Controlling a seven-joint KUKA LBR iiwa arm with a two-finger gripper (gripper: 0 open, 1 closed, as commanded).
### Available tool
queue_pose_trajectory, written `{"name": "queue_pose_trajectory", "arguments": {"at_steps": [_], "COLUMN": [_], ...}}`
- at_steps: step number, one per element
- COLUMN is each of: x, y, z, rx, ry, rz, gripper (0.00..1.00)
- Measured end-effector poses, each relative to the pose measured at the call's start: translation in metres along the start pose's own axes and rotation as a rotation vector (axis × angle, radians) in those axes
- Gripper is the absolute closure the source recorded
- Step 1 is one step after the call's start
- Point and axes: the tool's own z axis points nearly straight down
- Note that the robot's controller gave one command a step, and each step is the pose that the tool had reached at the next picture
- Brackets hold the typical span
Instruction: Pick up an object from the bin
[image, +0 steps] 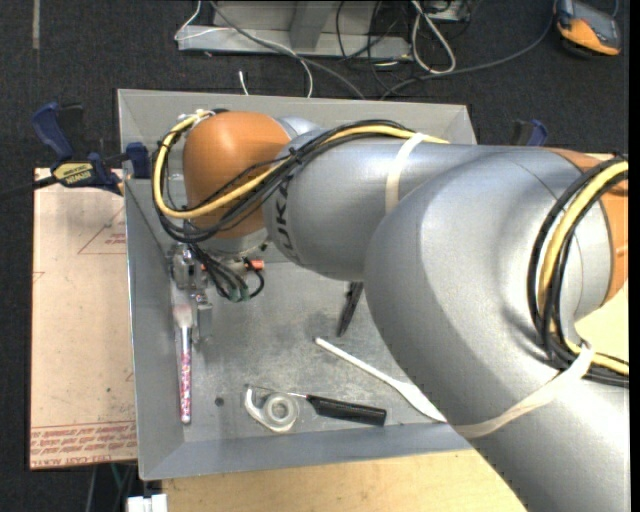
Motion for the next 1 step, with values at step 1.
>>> {"name": "queue_pose_trajectory", "arguments": {"at_steps": [1], "x": [-0.0107], "y": [-0.009], "z": [-0.046], "rx": [-0.001], "ry": [-0.014], "rz": [0.184], "gripper": [0.0]}}
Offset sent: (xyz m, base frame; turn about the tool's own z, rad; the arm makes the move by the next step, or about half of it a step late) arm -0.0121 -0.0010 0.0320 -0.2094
